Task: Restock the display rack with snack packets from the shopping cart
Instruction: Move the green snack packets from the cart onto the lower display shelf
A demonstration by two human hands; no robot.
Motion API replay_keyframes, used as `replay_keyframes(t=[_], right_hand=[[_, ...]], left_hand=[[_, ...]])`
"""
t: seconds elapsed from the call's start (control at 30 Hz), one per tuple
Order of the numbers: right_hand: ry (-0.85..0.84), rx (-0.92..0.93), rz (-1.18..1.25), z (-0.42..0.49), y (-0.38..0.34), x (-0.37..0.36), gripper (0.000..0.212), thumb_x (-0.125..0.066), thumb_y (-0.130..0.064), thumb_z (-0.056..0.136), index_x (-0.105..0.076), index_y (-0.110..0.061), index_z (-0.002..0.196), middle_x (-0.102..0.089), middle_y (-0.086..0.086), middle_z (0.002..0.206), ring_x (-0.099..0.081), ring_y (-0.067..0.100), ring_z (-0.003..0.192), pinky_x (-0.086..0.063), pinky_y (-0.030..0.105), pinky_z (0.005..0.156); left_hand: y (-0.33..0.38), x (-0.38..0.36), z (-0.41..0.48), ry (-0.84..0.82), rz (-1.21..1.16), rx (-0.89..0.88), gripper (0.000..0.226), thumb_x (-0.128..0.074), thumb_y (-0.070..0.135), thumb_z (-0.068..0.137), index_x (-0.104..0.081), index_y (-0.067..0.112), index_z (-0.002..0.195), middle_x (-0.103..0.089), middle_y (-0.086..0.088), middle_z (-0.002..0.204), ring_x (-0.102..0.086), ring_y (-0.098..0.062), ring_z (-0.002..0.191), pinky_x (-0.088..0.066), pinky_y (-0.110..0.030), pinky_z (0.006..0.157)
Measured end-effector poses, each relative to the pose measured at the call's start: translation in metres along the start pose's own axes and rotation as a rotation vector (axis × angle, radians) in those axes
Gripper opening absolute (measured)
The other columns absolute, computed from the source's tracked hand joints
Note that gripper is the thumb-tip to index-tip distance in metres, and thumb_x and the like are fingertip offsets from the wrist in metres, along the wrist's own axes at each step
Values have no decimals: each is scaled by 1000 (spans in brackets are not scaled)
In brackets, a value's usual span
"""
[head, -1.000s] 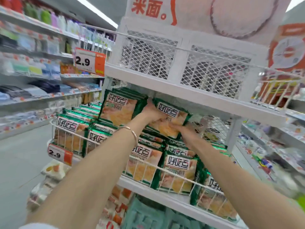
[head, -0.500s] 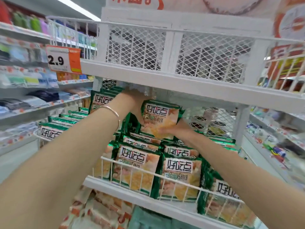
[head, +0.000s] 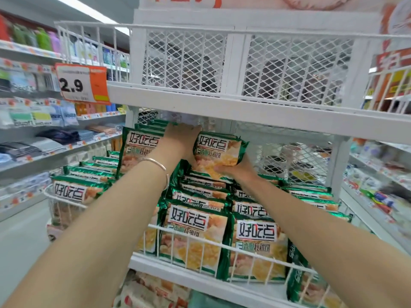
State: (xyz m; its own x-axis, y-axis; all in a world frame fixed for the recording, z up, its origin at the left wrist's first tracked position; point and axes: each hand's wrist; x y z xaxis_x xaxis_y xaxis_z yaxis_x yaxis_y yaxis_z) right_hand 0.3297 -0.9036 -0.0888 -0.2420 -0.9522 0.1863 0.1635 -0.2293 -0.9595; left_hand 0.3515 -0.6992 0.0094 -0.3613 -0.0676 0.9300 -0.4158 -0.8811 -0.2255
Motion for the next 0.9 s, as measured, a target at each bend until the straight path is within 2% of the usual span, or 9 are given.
replay_keyframes(t=[0.17, 0.27, 0.33, 0.4, 0.47, 0.53, 0.67, 0.77, 0.9], right_hand=[[-53, -80, -136, -23, -31, -6, 104, -99, -29, 50, -40, -15, 135, -63, -4, 120, -59, 15, 114, -42, 36, 106], [-99, -95, -198, -31, -38, 2, 130, -93, -35, 60, -6, -22, 156, -35, 5, 155, -35, 25, 142, -31, 41, 115], [12, 56, -259, -38, -41, 6, 137, -89, -45, 64, 11, -30, 156, -11, 3, 165, -19, 25, 149, -21, 45, 121], [94, 351, -584, -48, -46, 11, 134, -85, -58, 64, 9, -35, 156, 2, -2, 166, -5, 22, 152, -10, 46, 122], [55, 685, -1173, -47, -43, 13, 120, -72, -71, 70, 4, -38, 157, 8, 4, 166, 7, 26, 152, 1, 52, 122], [-35, 837, -1545, -41, -35, 11, 100, -50, -77, 82, 4, -37, 157, 7, 10, 165, 11, 32, 151, 8, 56, 120], [-32, 794, -1643, -32, -23, 6, 85, -25, -74, 86, 4, -36, 157, 3, 13, 165, 6, 35, 151, 4, 58, 120], [-44, 749, -1648, -35, -26, 6, 86, -24, -74, 85, 5, -35, 157, 6, 13, 165, 9, 36, 151, 4, 59, 120], [-151, 600, -1556, -44, -43, 6, 84, -38, -71, 90, 2, -38, 156, 13, 9, 165, 18, 33, 150, 7, 58, 120]], left_hand=[[-3, -10, 1, 50, 80, 6, 133, -79, 76, 53, -16, 20, 157, -38, -5, 157, -37, -29, 142, -28, -53, 117], [-3, -10, -1, 12, 103, 3, 134, -75, 79, 56, -10, 21, 158, -25, -5, 163, -25, -29, 149, -21, -55, 118], [-4, -9, -1, -4, 99, 0, 135, -74, 80, 57, -7, 23, 159, -21, -4, 164, -20, -29, 150, -18, -57, 118], [-4, -10, -1, -15, 78, -2, 136, -75, 79, 56, -5, 24, 159, -19, -4, 165, -18, -29, 151, -15, -57, 119], [-4, -11, 0, -4, 63, -8, 138, -77, 78, 54, -5, 25, 159, -18, -3, 165, -17, -29, 151, -14, -58, 119], [-3, -12, -1, 21, 67, -17, 138, -77, 80, 52, -8, 25, 158, -21, -4, 164, -20, -30, 150, -17, -58, 118], [-2, -16, -4, 78, 93, -32, 137, -74, 83, 49, -14, 22, 156, -30, -6, 160, -29, -31, 146, -24, -57, 117], [-2, -13, -7, 75, 80, -37, 138, -75, 81, 52, -9, 21, 158, -28, -8, 161, -28, -31, 146, -23, -57, 117], [-8, 2, -16, 27, 24, -76, 143, -76, 79, 55, 3, 22, 159, -10, -5, 166, -16, -28, 152, -15, -52, 121]])
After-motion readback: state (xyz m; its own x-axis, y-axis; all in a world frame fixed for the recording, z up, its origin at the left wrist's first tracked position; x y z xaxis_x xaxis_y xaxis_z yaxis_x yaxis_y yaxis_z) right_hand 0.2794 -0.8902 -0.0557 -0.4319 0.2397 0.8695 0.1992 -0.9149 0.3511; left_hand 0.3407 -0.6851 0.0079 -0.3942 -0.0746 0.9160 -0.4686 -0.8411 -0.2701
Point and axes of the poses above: each hand's wrist, its own z-axis towards the middle knuckle, its own x-axis out of the back of the hand, y = z × x
